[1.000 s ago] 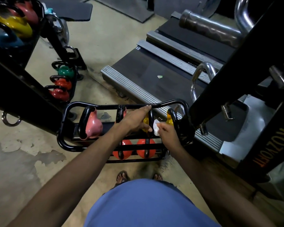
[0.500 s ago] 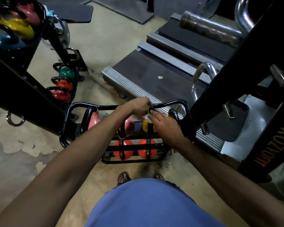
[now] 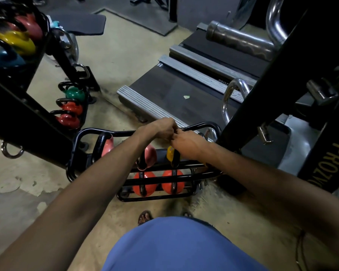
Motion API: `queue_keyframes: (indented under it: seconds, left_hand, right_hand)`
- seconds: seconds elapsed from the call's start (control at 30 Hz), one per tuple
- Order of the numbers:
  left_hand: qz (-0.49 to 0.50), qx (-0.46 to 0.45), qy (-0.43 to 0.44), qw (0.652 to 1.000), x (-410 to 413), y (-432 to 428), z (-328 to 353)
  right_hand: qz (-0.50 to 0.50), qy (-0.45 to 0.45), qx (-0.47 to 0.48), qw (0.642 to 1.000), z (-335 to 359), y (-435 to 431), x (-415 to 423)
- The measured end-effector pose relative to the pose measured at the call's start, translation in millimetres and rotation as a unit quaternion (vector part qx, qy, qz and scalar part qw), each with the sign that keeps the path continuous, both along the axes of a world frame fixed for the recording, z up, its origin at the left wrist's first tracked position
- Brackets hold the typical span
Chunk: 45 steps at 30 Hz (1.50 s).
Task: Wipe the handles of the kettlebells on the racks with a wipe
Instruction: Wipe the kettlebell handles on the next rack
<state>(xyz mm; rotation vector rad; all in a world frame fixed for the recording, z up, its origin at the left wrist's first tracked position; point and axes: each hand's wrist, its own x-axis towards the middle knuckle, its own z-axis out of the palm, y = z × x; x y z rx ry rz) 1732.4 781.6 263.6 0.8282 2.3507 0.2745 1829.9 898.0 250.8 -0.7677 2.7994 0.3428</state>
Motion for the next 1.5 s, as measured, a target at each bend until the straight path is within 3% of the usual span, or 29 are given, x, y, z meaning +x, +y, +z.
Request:
queue_keyframes:
  seconds: [0.2,0.33,0.5,0.6,0.67,0.8,0.83,1.1,1.23,1.37,1.5]
  left_hand:
    - [-0.018,-0.007,0.014,1.0,0,5,-4]
    - [-0.015,-0.005,0.023,1.0,-2,6,-10]
    - [-0.001,0.012,0.028,1.0,5,2,-20]
    - [0.009,0.021,0.032,0.999,10,4,-26]
    - [0.016,0.026,0.048,0.998,13,4,-28]
    - [0.03,0.046,0.065,0.996,15,-3,-30]
    - [0.033,0.047,0.069,0.996,17,-4,-31]
    - [0.011,0.068,0.075,0.995,26,-10,-33]
    - [0.004,0.043,0.078,0.996,24,-9,-38]
    - [-0.001,0.043,0.078,0.996,26,-13,-38]
    - [0.005,0.046,0.074,0.996,26,-13,-39]
  right_hand:
    - [0.049,-0.144,0.147,0.977,11,-34,19]
    - [0.11,-0.071,0.185,0.974,-5,-39,37]
    - [0.069,-0.051,0.068,0.994,-15,-16,36]
    - [-0.009,0.012,-0.07,0.997,-21,-1,42]
    - [-0.144,0.07,-0.219,0.963,-23,8,49]
    - [-0.41,0.163,-0.43,0.788,-40,18,60]
    - [-0.436,0.151,-0.442,0.769,-49,15,61]
    - [-0.468,-0.014,-0.488,0.736,-93,-5,64]
    - [-0.49,-0.11,-0.544,0.672,-92,-5,49]
    - [-0.445,-0.219,-0.577,0.649,-75,6,50]
    - [-0.437,-0.279,-0.605,0.605,-67,12,43]
